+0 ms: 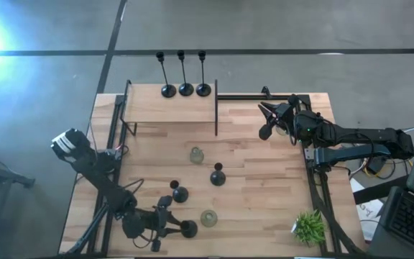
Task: Pick & Place candle stick holders
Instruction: Put the black candleholder on the shelf
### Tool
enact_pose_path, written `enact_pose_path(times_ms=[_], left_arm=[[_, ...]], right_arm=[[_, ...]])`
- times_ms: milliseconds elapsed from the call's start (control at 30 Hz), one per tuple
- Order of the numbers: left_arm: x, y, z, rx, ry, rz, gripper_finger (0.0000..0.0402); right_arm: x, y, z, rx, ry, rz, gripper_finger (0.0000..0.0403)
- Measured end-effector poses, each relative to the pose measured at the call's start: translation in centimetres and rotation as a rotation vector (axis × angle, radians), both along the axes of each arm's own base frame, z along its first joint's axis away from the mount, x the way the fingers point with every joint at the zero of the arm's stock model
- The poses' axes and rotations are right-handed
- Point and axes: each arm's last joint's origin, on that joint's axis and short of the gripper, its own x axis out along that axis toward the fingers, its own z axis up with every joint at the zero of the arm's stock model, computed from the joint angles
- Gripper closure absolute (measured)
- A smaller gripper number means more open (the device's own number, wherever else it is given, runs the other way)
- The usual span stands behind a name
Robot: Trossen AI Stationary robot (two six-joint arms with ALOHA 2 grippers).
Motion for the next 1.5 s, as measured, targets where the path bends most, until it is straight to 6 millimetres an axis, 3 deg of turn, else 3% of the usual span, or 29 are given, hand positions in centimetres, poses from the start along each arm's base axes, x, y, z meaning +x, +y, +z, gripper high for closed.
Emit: enact_pose_path(times_ms=[367,767,1033,1167,1400,1500], left_arm=[[0.3,0.3,0.1,0.03,-0.017,0.026,0.0321],[0.8,0.5,0.4,0.013,-0.028,0.021,0.0277],[1.3,0.8,0.5,0.0,-0.014,-0.019,0.0275],[1.4,0.8,0.5,0.02,-0.02,-0.036,0.0293],[1.5,0.9,0.5,0.075,-0.032,-0.065,0.0386],[1.5,1.1,0.3,0.078,-0.032,-0.062,0.0389]], right_arm=[[0.0,0.0,0.0,0.0,0.0,0.0,0.0349],[0.0,0.0,0.0,0.0,0.0,0.0,0.0349],[0.0,0.0,0.0,0.0,0.0,0.0,0.0349],[0.0,0.0,0.0,0.0,0.0,0.0,0.0349],[0.0,0.0,0.0,0.0,0.0,0.0,0.0349],[0.0,0.0,0.0,0.0,0.0,0.0,0.0349]])
